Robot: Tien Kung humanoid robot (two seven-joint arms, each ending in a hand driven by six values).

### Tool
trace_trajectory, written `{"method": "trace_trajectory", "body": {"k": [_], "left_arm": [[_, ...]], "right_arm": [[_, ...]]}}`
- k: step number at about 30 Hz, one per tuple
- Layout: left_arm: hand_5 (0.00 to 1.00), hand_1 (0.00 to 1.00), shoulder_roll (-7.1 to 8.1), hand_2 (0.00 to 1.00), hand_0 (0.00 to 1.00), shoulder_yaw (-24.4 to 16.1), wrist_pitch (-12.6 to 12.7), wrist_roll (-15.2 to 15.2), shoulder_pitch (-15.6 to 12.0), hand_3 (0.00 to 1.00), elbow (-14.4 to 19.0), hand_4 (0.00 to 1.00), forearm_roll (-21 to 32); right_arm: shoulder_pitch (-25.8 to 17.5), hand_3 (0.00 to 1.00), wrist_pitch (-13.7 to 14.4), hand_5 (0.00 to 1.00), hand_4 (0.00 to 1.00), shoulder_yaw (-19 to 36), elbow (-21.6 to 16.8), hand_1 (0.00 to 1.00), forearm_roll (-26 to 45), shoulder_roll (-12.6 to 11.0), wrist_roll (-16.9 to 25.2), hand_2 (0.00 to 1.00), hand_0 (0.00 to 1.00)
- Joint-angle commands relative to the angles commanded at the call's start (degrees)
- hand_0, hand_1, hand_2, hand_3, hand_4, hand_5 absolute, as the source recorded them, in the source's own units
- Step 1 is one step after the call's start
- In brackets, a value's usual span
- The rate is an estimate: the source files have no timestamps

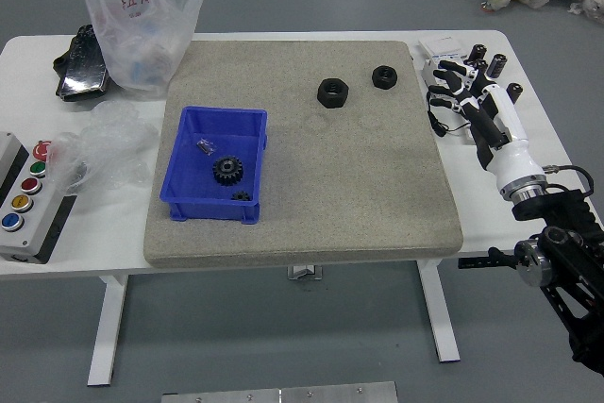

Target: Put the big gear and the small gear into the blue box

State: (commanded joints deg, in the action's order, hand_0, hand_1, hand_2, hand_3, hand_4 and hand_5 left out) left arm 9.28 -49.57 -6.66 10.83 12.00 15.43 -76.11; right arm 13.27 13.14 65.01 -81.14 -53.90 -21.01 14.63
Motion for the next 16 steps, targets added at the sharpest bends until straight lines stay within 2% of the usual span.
{"method": "trace_trajectory", "body": {"k": [16], "left_arm": [[0.596, 0.6, 0.17, 0.569, 0.717, 0.0, -0.1, 0.1, 0.4, 0.708, 0.0, 0.734, 0.1]], "right_arm": [[-0.5, 0.807, 0.3, 0.645, 0.923, 2.7, -0.3, 0.787, -2.9, -0.3, -1.2, 0.833, 0.784]]}}
